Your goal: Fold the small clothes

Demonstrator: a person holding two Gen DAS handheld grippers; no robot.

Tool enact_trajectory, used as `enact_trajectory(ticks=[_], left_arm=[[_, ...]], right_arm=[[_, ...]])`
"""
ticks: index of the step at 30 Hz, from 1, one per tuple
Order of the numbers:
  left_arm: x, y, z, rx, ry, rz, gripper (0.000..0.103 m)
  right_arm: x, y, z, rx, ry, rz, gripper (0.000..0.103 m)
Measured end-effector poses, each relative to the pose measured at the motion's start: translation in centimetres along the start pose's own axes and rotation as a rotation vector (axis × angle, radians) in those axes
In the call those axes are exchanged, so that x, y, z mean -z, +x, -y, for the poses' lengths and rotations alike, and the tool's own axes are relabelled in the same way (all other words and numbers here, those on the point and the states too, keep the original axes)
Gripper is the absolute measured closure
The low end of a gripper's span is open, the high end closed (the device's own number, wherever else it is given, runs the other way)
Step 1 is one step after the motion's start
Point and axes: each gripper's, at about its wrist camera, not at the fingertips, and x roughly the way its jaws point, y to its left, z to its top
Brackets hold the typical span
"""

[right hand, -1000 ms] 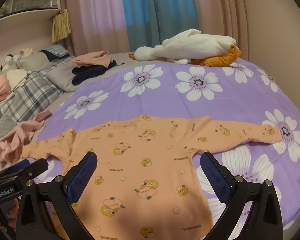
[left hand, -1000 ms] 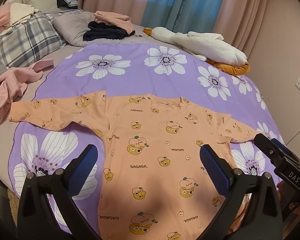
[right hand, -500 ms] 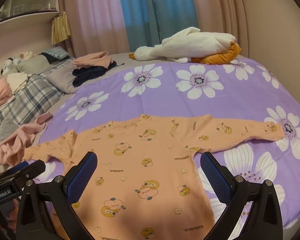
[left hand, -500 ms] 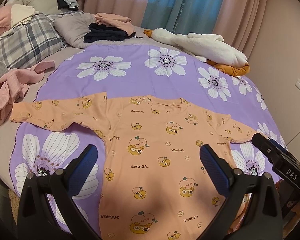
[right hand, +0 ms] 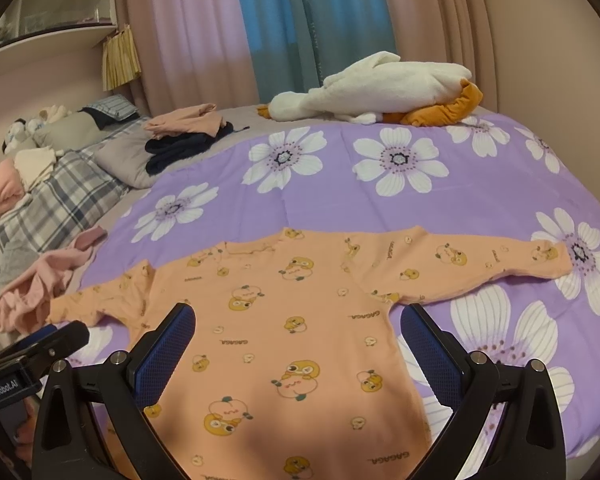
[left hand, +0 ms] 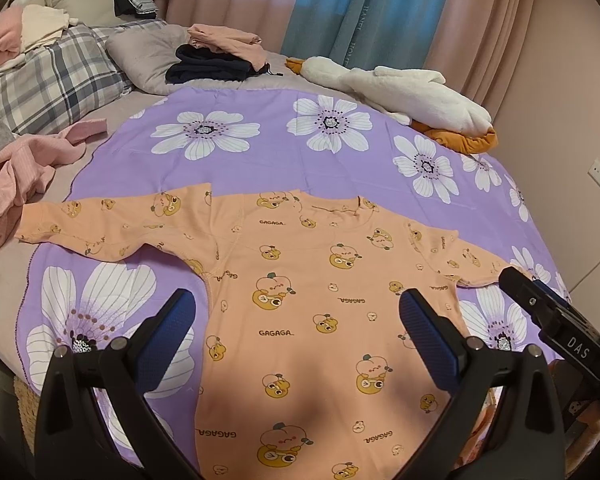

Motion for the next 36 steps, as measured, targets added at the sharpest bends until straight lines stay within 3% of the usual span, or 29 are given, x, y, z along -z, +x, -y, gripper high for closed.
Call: enact_trajectory(ticks=[36], left_arm=[[-0.01, -0.43, -0.11, 0.029, 0.009, 0.028, 0.006]], right_arm=[[0.27, 0.41, 0.13, -0.011, 0.029, -0.006, 0.001]])
